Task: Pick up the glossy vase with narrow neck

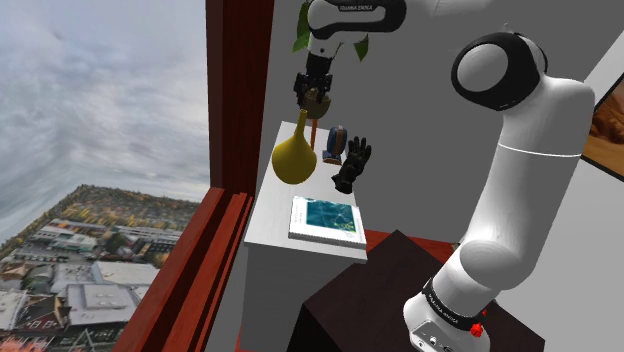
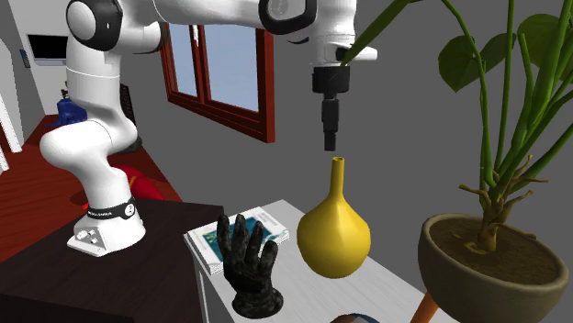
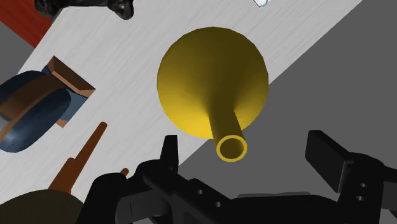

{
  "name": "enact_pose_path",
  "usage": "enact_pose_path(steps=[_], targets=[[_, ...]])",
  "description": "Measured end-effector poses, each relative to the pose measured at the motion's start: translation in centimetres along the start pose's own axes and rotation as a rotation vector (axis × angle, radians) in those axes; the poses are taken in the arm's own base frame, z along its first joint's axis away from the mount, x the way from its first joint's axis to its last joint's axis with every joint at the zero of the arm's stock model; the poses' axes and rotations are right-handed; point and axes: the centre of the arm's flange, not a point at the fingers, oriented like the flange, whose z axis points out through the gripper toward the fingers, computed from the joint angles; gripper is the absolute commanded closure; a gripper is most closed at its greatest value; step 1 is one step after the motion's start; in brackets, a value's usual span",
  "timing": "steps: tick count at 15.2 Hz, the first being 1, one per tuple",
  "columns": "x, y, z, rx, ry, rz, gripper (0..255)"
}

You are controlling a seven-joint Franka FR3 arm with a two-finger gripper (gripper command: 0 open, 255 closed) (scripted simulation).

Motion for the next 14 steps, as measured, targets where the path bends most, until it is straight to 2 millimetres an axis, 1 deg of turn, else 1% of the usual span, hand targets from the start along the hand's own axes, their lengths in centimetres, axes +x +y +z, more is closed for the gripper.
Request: enact_pose_path(steps=[1,2,5,8,10,11,14], targets=[[1.3,0.0,0.7,0.003,-0.003,-0.004,0],[1.9,0.2,1.3,0.005,-0.006,-0.006,0],[2.4,0.1,2.8,0.007,-0.008,-0.008,0],[2.3,0.3,4.4,0.007,-0.008,-0.008,0],[2.3,0.2,5.0,0.007,-0.008,-0.008,0],[2.3,0.2,5.1,0.007,-0.008,-0.008,255],[2.3,0.2,5.2,0.007,-0.007,-0.008,255]])
